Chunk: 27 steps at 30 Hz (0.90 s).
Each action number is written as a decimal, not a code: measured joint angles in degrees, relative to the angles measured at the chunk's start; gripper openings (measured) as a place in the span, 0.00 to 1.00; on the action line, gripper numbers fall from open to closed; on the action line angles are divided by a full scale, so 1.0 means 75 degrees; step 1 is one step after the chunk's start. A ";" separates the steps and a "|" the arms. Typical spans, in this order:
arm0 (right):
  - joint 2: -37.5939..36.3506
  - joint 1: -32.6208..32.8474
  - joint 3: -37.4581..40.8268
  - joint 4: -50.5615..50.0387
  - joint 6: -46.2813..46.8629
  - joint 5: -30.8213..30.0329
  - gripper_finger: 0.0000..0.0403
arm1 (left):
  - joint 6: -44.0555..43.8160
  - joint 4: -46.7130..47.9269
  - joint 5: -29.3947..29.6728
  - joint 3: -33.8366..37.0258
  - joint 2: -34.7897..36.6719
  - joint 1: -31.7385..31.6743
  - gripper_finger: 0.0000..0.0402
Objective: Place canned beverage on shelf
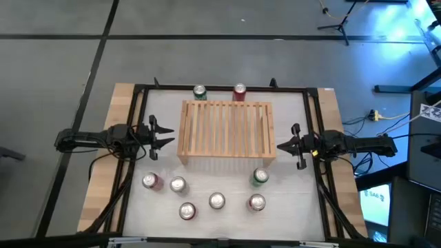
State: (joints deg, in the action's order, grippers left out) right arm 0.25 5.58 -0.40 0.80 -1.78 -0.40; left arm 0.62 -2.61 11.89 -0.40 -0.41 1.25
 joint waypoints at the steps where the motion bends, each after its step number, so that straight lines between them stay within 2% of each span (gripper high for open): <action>1: -0.0001 0.0002 0.0002 -0.0001 -0.0001 0.0000 0.03 | -0.0001 0.0000 0.0001 -0.0001 0.0001 -0.0002 0.38; 27: -0.0002 0.0001 0.0002 -0.0003 0.0000 0.0000 0.03 | -0.0001 -0.0009 0.0104 0.0000 -0.0002 0.0001 0.38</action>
State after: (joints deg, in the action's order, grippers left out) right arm 0.24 5.59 -0.39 0.78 -1.78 -0.40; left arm 0.61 -2.68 12.67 -0.40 -0.43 1.25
